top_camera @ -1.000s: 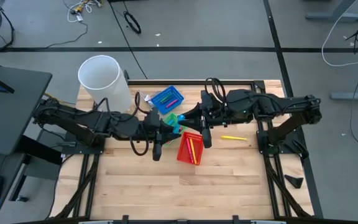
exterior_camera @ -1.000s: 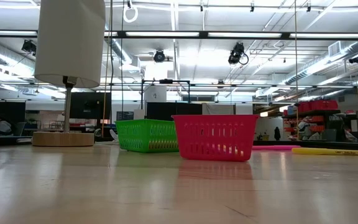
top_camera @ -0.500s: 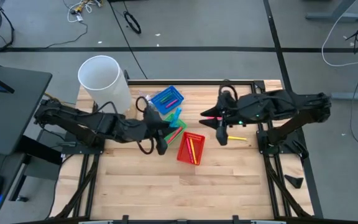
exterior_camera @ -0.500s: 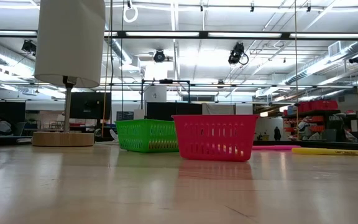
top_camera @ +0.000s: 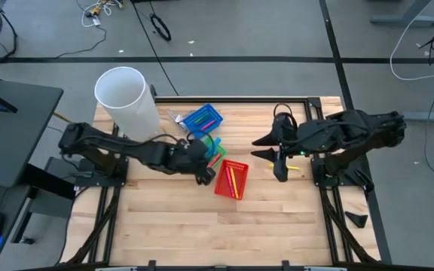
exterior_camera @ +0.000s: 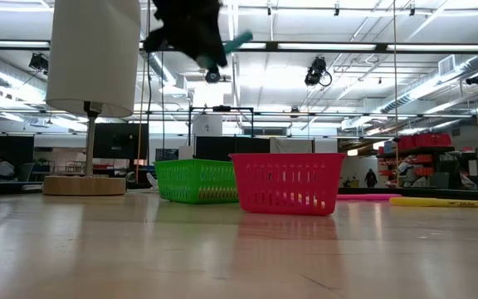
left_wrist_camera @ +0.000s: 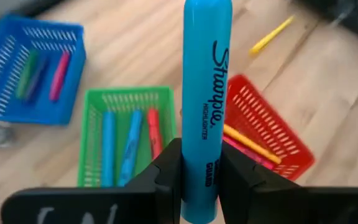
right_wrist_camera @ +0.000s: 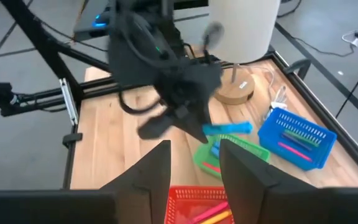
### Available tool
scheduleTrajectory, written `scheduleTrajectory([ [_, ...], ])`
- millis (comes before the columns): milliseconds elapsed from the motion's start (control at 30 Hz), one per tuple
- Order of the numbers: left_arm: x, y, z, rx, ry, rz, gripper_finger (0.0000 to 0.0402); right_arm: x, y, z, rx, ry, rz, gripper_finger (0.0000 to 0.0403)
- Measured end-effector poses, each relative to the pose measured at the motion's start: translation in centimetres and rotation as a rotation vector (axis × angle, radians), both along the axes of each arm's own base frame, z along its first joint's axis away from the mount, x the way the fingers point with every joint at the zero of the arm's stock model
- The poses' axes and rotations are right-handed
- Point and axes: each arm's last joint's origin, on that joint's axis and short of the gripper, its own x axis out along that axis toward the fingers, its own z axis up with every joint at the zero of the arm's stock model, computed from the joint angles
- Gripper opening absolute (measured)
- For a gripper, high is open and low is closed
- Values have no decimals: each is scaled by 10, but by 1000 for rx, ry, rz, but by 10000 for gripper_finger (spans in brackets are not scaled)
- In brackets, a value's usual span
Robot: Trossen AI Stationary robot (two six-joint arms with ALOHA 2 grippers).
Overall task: Pick & Place Markers
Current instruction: Put the blue highlighter pen into the green bin
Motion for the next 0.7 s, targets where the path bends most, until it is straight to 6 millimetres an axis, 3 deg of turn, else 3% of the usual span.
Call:
scheduleTrajectory([
  [700, 35, 45, -98, -135, 365, 183, 71, -5, 10, 3, -71, -15, 90, 136],
])
